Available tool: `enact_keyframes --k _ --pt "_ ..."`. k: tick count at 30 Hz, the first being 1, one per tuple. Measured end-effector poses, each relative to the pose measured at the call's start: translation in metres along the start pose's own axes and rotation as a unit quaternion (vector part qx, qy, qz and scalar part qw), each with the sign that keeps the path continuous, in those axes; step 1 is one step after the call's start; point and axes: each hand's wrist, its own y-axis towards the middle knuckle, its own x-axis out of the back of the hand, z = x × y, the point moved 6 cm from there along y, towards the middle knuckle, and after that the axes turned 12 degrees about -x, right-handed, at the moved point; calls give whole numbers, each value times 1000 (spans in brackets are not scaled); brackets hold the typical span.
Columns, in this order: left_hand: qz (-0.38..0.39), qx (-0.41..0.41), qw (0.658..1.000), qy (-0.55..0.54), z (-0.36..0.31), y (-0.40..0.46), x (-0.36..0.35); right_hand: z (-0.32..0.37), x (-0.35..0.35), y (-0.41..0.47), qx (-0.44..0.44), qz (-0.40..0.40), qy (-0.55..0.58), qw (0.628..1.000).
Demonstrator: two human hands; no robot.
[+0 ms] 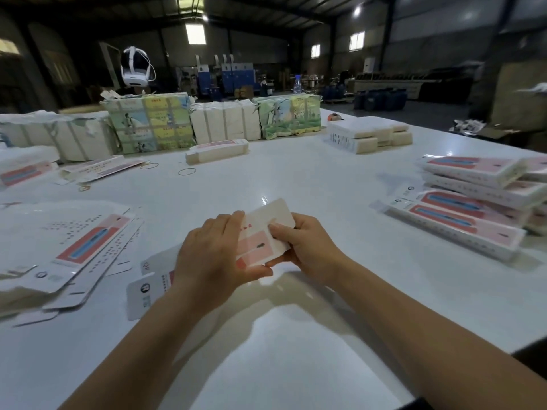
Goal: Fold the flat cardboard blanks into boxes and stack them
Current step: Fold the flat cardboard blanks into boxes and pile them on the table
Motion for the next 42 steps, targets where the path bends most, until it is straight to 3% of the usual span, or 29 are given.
enact_keyframes --k 4,10,17,25,29,32,42 --pt "-38 -35 999 7 -3 -2 13 1 0 -1 -45 43 20 998" --pt "-71 -32 997 29 -7 -3 21 3 5 -7 -7 -20 -199 980" --pt "24 -20 999 16 1 -6 5 2 7 -5 -18 -20 -126 992" --pt "-9 19 999 -40 16 -11 7 1 12 -2 -25 -53 -71 996" --pt "-29 79 996 -42 27 -14 8 6 24 -8 41 -193 -14 980" --pt "-17 121 992 -42 34 -16 5 10 26 -16 110 -260 -68 957" --pt "-4 143 988 -52 33 -14 -3 8 -6 -18 151 -217 -190 946"
